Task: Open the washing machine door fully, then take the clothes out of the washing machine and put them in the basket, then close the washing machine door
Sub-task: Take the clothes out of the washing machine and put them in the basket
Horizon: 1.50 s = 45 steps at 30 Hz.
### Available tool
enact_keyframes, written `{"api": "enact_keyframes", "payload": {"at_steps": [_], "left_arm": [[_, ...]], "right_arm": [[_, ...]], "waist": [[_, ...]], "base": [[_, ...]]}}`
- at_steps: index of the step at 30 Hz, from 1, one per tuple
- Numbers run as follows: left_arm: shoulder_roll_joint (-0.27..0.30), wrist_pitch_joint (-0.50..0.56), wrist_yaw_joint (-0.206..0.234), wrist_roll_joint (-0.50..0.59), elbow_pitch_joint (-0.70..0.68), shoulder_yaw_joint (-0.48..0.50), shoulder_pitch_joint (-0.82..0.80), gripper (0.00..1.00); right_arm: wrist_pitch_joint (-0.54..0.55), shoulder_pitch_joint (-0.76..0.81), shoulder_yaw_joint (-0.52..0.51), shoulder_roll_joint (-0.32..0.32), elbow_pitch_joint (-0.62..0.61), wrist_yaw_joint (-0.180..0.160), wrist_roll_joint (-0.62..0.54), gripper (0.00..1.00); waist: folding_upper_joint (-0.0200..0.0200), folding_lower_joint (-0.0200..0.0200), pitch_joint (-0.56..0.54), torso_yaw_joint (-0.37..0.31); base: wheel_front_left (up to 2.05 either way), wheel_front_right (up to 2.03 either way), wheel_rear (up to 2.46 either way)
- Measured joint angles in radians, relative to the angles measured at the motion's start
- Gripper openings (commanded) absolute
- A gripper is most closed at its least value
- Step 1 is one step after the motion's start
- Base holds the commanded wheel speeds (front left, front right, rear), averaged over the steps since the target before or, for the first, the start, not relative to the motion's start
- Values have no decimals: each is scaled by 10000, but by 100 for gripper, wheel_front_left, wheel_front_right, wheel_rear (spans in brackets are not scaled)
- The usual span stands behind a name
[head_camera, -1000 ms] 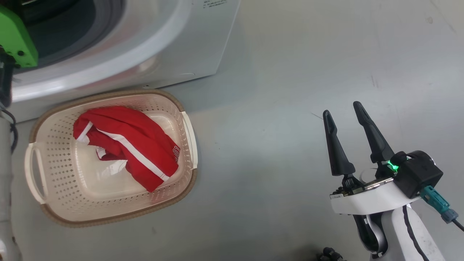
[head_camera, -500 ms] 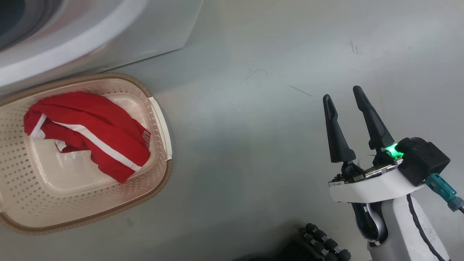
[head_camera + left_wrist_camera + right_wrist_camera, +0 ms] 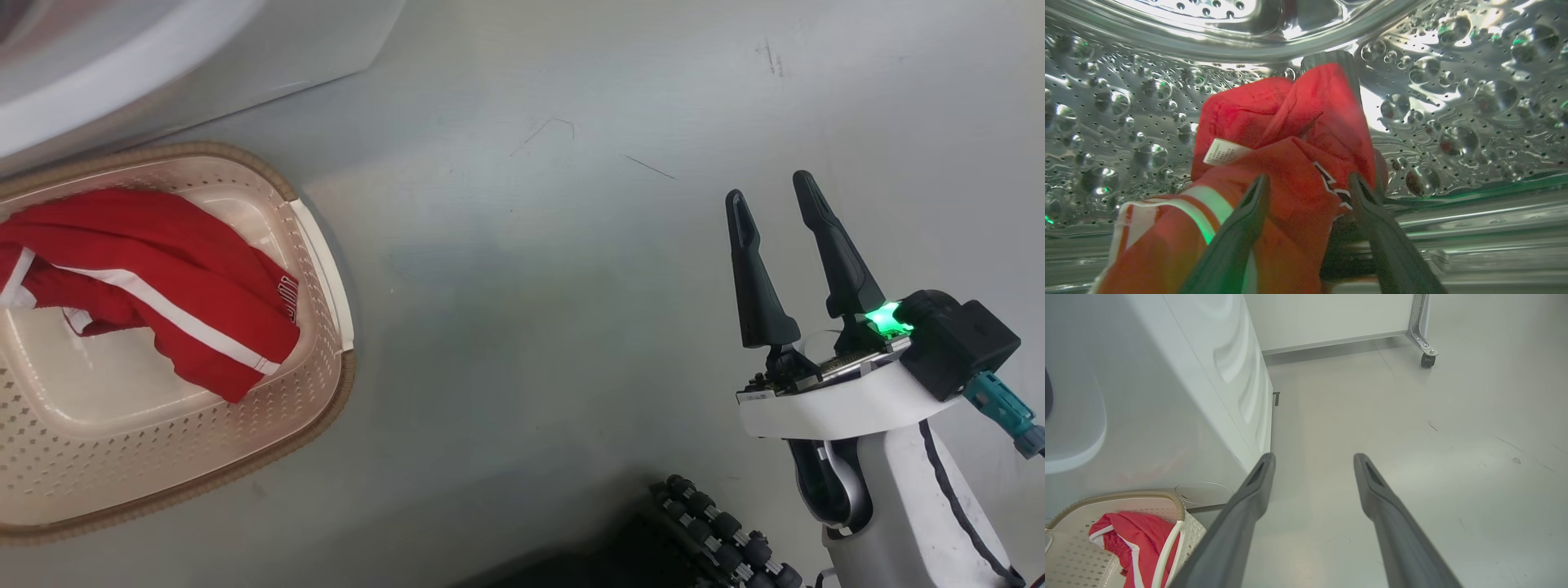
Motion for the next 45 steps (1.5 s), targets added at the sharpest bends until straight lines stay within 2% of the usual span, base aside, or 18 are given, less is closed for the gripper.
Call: {"api": "enact_keyframes", "payload": {"at_steps": [1, 3, 5, 6, 16, 31, 45], "left_arm": [[6, 25, 21, 67, 63, -10, 0, 100], [19, 86, 81, 173, 146, -38, -11, 73], [52, 75, 84, 242, 151, -88, -67, 16], [69, 38, 84, 299, 144, -117, -120, 0], [-94, -660, 84, 408, -19, -330, -462, 0], [-871, -2995, 82, 105, -686, -115, -407, 0], [-1298, -5062, 84, -230, -1434, 190, 974, 0]], "right_arm": [[0, -12, 2, 0, 10, 0, 36, 100], [0, -61, 13, 0, 13, 0, 46, 100], [0, -147, 25, 2, 17, -2, 56, 100], [0, -176, 27, 2, 17, -2, 56, 100], [0, -336, -221, 0, 23, -13, 50, 100], [0, -408, -464, -2, 52, -8, -157, 100], [0, -430, -579, -15, 142, -4, -336, 100]], "waist": [[0, 0, 20, -17], [0, -1, 49, -36], [0, 0, 71, -45], [0, -1, 83, -47], [0, -1, 123, 147], [0, -1, -105, 903], [0, -1, -624, 1354]], "base": [[0, 0, 0], [0, 0, 0], [0, 0, 0], [0, 0, 0], [0, 0, 0], [0, 0, 0], [0, 0, 0]]}}
